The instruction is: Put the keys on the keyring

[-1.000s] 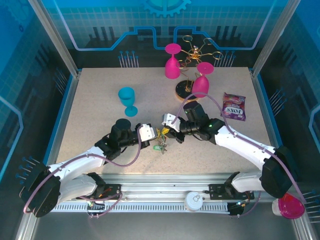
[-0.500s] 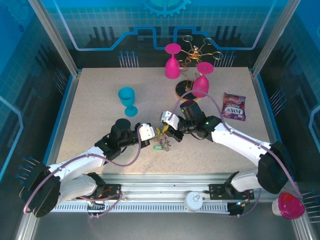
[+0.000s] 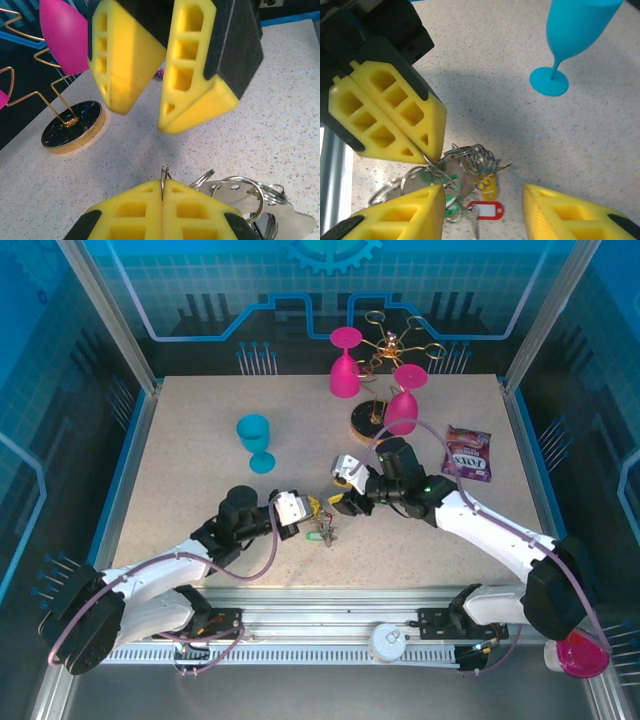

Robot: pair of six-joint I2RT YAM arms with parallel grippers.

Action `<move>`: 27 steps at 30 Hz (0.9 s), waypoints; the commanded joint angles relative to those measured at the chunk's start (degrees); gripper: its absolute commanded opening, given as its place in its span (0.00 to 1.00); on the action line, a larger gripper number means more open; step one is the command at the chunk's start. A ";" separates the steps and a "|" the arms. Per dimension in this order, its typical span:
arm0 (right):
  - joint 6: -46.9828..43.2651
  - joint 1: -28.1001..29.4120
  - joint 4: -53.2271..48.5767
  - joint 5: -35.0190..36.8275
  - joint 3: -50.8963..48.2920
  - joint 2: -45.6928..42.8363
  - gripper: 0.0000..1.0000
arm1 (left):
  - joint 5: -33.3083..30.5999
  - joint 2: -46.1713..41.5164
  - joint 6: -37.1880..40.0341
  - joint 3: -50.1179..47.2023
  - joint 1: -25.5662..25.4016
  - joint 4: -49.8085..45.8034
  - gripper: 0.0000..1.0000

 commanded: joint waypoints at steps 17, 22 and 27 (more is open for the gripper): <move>-18.44 2.69 2.16 -11.43 -3.32 1.67 0.30 | 7.00 -1.93 -8.27 -6.60 -0.03 11.45 0.00; -18.78 3.41 2.49 -10.38 -3.39 2.81 0.27 | 8.02 -1.56 -8.79 -6.76 0.06 13.11 0.00; -18.65 3.56 3.55 -10.72 -3.32 3.52 0.22 | 9.17 -0.97 -9.38 -6.95 0.06 14.62 0.00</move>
